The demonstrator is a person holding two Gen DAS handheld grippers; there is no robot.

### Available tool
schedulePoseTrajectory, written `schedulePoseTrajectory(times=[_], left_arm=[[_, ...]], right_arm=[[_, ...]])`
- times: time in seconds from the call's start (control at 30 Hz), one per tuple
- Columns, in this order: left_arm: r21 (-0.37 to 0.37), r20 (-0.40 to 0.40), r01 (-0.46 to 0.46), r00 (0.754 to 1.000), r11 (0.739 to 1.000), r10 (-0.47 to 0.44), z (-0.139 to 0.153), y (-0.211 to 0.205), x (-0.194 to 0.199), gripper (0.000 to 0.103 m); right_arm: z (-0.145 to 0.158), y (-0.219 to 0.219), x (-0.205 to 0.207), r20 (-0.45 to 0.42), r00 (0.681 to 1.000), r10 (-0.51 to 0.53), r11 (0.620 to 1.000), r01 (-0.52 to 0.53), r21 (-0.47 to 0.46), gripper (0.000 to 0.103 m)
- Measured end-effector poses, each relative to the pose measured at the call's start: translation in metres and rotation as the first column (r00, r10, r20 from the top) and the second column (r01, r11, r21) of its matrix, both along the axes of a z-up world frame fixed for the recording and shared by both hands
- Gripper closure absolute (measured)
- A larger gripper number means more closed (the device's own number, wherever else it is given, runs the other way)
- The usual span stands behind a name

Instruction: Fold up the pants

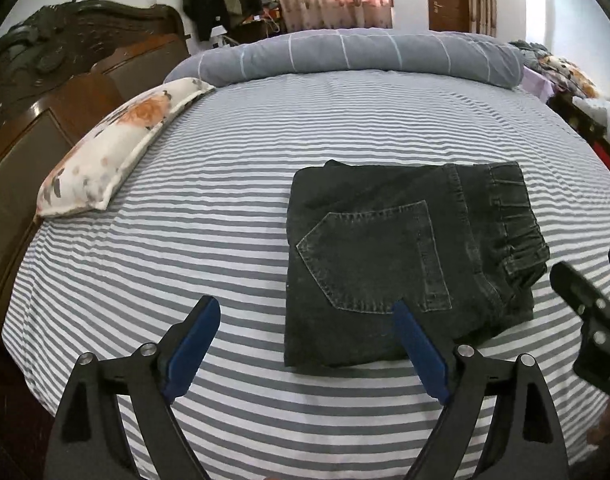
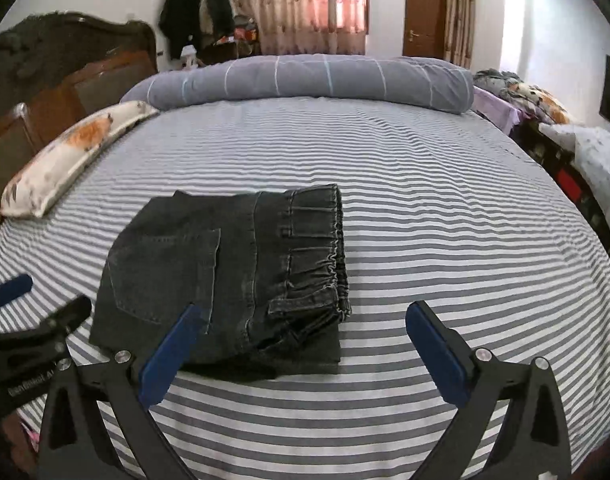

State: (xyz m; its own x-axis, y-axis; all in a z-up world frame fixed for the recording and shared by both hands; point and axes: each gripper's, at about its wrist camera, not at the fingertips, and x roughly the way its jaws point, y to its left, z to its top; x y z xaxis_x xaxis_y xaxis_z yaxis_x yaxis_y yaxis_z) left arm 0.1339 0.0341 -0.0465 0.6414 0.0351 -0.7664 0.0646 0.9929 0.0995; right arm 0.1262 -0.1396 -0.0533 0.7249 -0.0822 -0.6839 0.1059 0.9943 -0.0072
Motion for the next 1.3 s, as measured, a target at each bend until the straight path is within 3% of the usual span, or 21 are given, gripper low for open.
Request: schedulePoseTrajectory(times=[0.5,1.3], left_arm=[[-0.050,-0.045,-0.082,0.996,0.995,0.080,-0.008,0.014,0.010,0.014],[-0.040,-0.082,-0.040,0.996,0.998,0.037,-0.022,0.008,0.013,0.014]], right_arm=[[-0.010,0.011,0.002,-0.041,0.999,0.021,0.999,-0.023,-0.046,0.001],[-0.026,0.018,0.006,-0.097,0.994,0.048,0.998,-0.052,-0.043,0.001]])
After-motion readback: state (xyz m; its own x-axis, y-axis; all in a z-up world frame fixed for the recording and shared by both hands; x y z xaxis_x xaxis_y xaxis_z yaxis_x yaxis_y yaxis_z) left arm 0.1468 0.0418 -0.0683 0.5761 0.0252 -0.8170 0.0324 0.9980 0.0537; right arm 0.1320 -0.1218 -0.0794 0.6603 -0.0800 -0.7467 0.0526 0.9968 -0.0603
